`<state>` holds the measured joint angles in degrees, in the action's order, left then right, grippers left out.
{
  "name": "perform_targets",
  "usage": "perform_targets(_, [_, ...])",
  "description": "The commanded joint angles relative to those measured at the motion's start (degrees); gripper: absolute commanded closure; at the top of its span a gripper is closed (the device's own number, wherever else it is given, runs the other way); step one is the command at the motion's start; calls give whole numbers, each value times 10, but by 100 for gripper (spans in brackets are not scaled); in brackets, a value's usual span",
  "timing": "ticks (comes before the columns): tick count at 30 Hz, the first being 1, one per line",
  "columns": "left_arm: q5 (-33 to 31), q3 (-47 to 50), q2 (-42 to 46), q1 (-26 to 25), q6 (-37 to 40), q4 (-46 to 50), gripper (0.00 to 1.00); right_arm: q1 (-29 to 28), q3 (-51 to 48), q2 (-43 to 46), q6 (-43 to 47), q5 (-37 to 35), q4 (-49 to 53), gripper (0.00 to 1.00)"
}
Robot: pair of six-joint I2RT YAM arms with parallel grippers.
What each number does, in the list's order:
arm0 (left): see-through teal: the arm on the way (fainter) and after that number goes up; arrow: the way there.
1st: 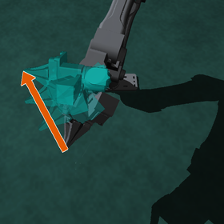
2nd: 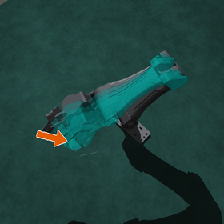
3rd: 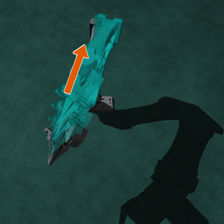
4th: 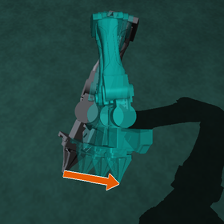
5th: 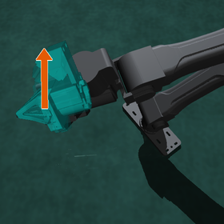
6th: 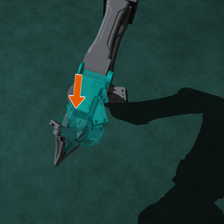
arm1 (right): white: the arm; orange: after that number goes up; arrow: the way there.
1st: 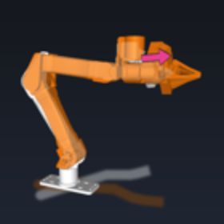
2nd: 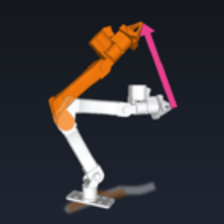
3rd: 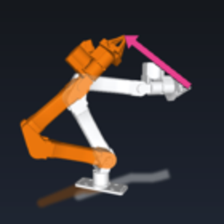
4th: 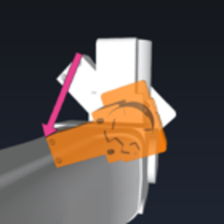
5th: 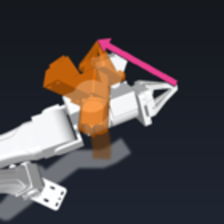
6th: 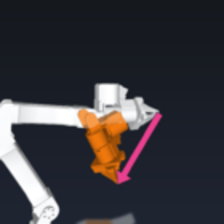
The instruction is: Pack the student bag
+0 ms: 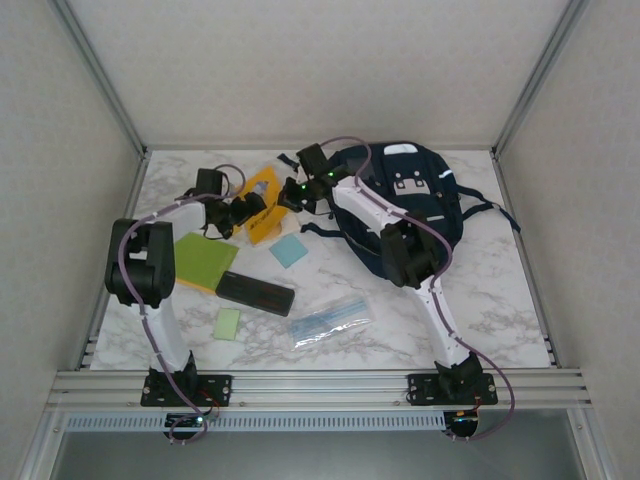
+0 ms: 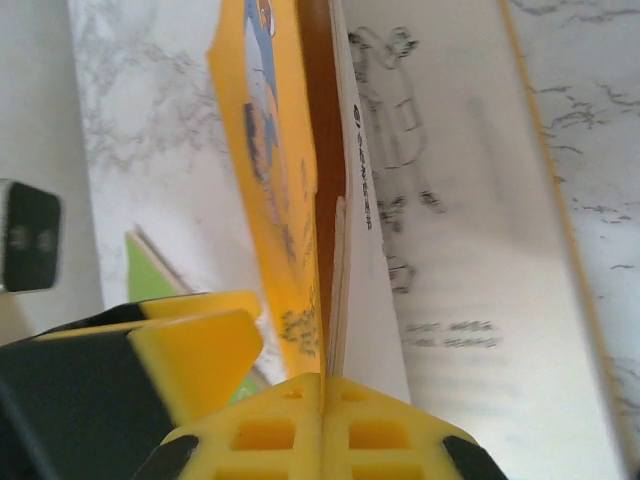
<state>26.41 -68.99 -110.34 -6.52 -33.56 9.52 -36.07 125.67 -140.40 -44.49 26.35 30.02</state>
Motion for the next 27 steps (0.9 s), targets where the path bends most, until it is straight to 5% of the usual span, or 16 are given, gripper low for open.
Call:
perform_targets(1, [66,46,12,10,-71,-146,5,10,0,45,-32,37,-6,100])
perform_targets(12, [86,102,-15,-10,-178,-386,6,41,-102,120,-116,87,-113,100])
perform_targets(20, [93,68,-63,-56,-218,-446,8,65,-188,165,-154,105,-184,100])
perform_targets(24, [101,55,-85,-73,-262,-496,15,74,-234,178,-168,110,-212,100])
perform_targets(27, [100,46,-81,-79,-263,-496,29,80,-267,188,-171,106,-224,100])
